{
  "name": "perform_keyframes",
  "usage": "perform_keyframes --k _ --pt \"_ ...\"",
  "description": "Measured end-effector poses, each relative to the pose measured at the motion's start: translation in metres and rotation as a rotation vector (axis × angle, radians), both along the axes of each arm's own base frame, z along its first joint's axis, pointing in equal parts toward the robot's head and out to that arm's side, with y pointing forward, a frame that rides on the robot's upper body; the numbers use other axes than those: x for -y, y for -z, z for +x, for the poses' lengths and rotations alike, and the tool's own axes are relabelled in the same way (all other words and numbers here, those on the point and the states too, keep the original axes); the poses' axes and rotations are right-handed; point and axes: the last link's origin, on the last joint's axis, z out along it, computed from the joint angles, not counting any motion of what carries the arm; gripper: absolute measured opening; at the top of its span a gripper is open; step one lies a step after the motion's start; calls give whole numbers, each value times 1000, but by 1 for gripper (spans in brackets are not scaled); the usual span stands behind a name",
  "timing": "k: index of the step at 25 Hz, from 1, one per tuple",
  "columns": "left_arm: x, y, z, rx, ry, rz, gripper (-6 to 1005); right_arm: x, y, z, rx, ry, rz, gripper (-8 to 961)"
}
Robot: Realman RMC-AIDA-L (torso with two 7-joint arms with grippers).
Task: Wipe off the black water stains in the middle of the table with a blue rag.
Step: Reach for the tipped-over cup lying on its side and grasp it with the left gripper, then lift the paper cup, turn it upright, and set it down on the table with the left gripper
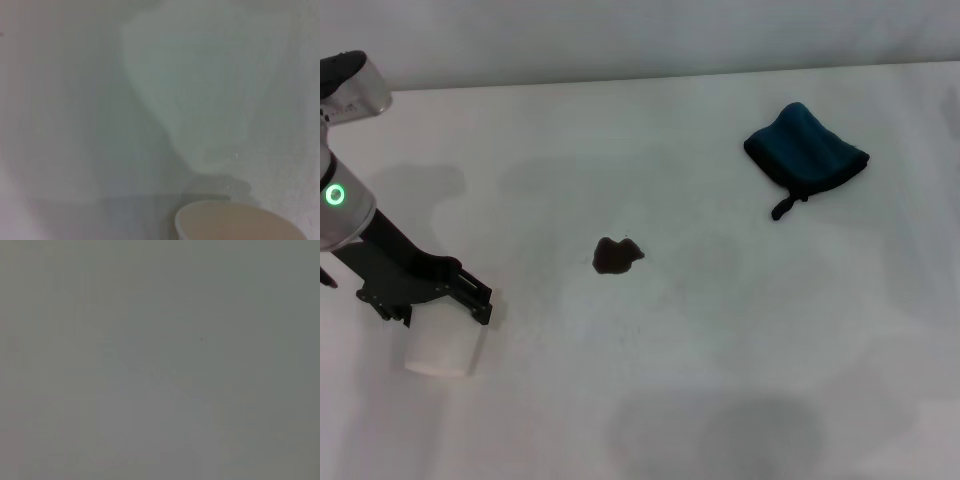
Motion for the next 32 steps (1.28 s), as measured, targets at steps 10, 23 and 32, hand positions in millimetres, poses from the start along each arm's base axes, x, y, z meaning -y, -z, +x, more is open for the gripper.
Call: perform_keyframes --k 10,23,32 --pt "0 -1 -1 0 4 1 874 2 0 2 -5 2 5 871" --pt "-8 -7 4 46 -4 57 691 3 -1 2 -4 0 8 870" --pt "-44 -55 12 346 56 399 635 5 -4 3 -16 -3 20 870"
